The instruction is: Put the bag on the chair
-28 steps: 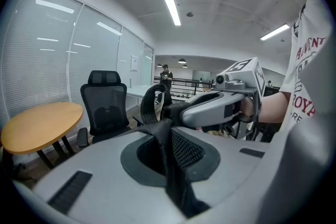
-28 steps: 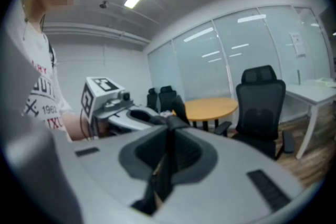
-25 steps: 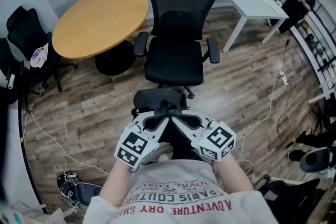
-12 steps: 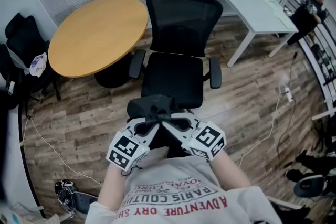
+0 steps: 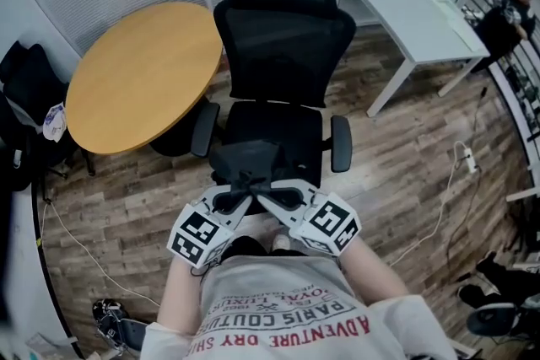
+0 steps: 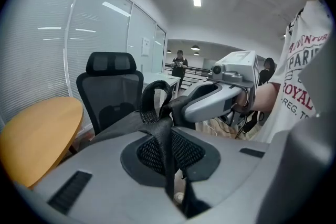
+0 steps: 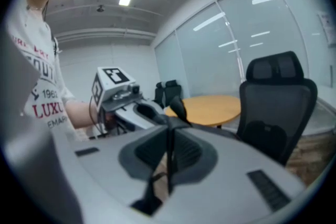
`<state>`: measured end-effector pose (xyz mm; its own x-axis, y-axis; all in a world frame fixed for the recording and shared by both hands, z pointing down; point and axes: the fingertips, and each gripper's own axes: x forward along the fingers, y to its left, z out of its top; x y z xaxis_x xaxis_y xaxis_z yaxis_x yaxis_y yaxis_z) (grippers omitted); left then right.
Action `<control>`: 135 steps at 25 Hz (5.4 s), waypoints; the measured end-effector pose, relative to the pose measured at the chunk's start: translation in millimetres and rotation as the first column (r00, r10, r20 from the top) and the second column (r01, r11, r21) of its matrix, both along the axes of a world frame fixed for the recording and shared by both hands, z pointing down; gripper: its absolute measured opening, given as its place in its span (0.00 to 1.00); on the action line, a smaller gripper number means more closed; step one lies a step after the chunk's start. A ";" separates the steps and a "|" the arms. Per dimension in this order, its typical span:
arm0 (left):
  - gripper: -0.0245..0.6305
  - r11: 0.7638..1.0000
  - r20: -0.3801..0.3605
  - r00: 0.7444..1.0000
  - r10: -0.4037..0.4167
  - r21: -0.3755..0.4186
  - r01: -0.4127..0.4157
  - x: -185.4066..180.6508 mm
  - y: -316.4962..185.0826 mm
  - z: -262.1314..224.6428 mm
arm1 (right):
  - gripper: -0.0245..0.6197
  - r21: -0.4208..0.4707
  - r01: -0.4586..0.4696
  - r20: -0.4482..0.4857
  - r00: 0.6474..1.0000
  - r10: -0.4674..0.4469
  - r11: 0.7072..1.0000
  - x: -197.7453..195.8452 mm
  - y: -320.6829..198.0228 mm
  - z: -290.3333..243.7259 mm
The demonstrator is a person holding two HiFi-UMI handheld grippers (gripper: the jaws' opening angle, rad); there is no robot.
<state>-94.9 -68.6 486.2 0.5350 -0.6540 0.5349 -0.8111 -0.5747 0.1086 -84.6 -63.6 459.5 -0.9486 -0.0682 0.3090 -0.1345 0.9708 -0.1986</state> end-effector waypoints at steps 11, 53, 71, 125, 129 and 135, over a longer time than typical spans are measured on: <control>0.11 0.986 -0.028 0.986 0.164 -0.001 -0.164 -0.6 -127.1 8.0 | 0.11 -0.006 -0.170 -0.025 0.985 0.170 0.985 -1.6 -126.8 10.6; 0.11 0.944 -0.116 0.953 0.281 -0.147 -0.296 -50.2 -371.7 122.2 | 0.12 -0.212 -0.448 -0.203 0.890 0.409 0.869 -51.2 -378.3 122.9; 0.11 0.946 -0.189 0.962 0.198 -0.220 -0.238 -47.1 -384.4 182.0 | 0.12 -0.187 -0.467 -0.423 0.832 0.358 0.864 -35.8 -374.1 205.2; 0.08 0.881 -0.197 0.980 0.024 0.468 0.073 -62.5 -344.3 -99.3 | 0.08 0.237 -0.685 0.192 0.728 0.658 0.689 13.9 -365.5 -50.1; 0.08 0.865 -0.173 0.985 0.009 0.496 0.079 -67.0 -345.3 -106.3 | 0.08 0.265 -0.675 0.208 0.738 0.642 0.689 11.9 -366.9 -58.7; 0.08 0.875 -0.178 0.984 -0.012 0.474 0.097 -70.6 -343.7 -104.0 | 0.08 0.255 -0.673 0.206 0.740 0.641 0.695 11.8 -362.9 -57.6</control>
<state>-165.4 -412.3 382.2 0.5436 -0.8375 0.0560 -0.8373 -0.5457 -0.0341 -72.8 -426.5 401.8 -0.6494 -0.7563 0.0794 -0.7566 0.6531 0.0325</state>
